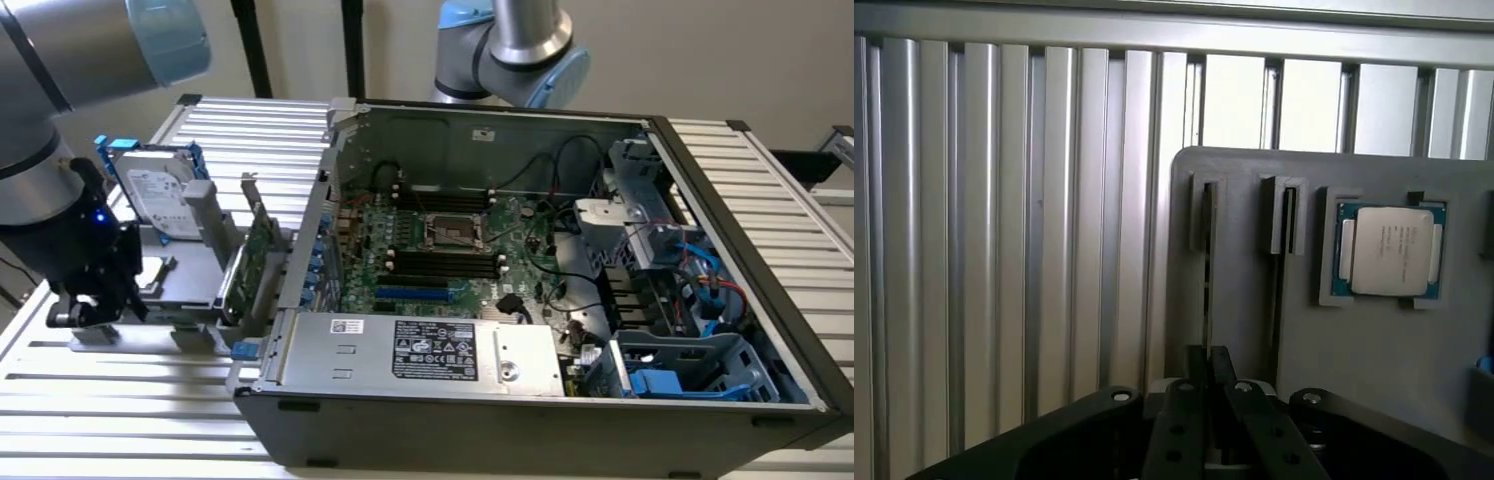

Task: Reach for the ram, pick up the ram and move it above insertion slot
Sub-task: 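Pick up the ram and move it above insertion slot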

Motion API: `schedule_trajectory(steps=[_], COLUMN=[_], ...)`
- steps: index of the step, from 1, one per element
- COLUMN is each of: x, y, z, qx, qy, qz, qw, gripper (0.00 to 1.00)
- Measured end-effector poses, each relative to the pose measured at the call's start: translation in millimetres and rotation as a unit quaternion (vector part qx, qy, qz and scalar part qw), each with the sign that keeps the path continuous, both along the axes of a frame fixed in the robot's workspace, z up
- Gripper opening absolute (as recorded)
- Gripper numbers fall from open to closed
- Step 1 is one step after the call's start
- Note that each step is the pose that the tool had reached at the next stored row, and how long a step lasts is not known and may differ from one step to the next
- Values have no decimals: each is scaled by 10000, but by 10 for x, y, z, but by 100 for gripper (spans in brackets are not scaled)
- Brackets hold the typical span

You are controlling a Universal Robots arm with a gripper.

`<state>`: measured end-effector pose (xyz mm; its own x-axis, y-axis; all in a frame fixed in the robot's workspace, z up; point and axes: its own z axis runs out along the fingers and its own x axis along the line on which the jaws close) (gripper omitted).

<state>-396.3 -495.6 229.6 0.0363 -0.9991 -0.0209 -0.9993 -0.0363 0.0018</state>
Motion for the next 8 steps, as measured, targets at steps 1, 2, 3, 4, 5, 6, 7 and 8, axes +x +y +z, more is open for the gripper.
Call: schedule_trajectory(steps=[1, 2, 3, 4, 5, 6, 7, 8], x=[0, 0, 1, 3, 7, 11, 17, 26], y=[0, 0, 0, 0, 0, 0, -1, 0], z=[45, 89, 134, 181, 226, 271, 315, 360], qx=[0, 0, 0, -1, 0, 0, 0, 0], qy=[0, 0, 0, 0, 0, 0, 0, -1], qz=[0, 0, 0, 0, 0, 0, 1, 0], qw=[10000, 10000, 10000, 10000, 10000, 10000, 10000, 10000], gripper=[14, 14, 14, 14, 14, 14, 14, 14])
